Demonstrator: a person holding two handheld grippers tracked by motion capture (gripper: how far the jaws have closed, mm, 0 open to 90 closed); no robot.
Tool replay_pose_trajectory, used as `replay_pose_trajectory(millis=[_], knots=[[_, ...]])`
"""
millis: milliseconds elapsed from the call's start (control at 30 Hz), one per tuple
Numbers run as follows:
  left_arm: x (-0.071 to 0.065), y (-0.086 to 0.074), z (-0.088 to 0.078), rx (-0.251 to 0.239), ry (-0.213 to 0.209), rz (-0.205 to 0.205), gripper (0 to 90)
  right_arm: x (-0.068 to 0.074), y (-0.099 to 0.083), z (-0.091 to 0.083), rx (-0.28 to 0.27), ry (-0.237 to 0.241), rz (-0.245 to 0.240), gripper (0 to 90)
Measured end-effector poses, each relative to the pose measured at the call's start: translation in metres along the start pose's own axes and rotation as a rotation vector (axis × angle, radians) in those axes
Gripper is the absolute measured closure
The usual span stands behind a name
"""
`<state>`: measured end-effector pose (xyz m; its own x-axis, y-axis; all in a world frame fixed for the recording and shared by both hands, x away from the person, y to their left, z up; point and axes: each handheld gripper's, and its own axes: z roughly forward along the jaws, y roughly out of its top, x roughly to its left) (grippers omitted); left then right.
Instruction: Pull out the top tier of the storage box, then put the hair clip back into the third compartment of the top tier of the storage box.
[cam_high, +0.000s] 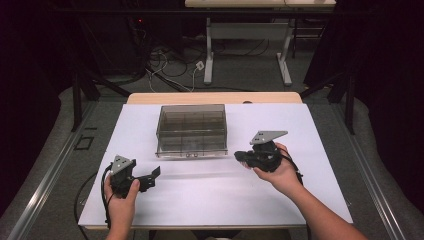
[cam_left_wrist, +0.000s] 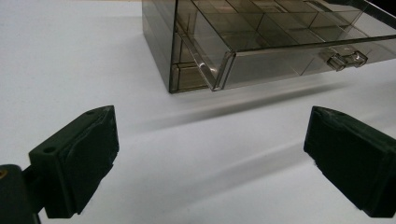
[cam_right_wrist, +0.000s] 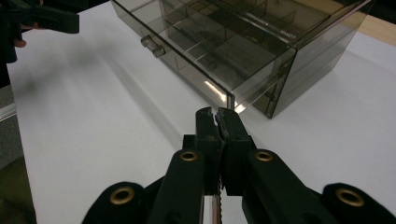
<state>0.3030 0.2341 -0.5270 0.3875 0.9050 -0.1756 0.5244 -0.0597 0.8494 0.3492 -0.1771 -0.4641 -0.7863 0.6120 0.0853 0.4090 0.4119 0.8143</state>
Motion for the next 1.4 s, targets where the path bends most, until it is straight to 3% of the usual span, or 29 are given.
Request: replay_pose_trajectory(millis=[500,767,1400], knots=[[0.002,0.0,-0.002,-0.004,0.004,-0.009,3.3,-0.006,0.035,0.007,-0.015,0.0,-0.003,88.3],[0.004,0.0,-0.001,-0.004,0.007,-0.008,3.3,-0.01,0.048,0.015,-0.023,-0.01,0.0,88.3],[0.005,-0.001,-0.002,-0.003,0.011,-0.011,3.3,-0.006,0.07,0.034,-0.02,-0.015,0.012,88.3]])
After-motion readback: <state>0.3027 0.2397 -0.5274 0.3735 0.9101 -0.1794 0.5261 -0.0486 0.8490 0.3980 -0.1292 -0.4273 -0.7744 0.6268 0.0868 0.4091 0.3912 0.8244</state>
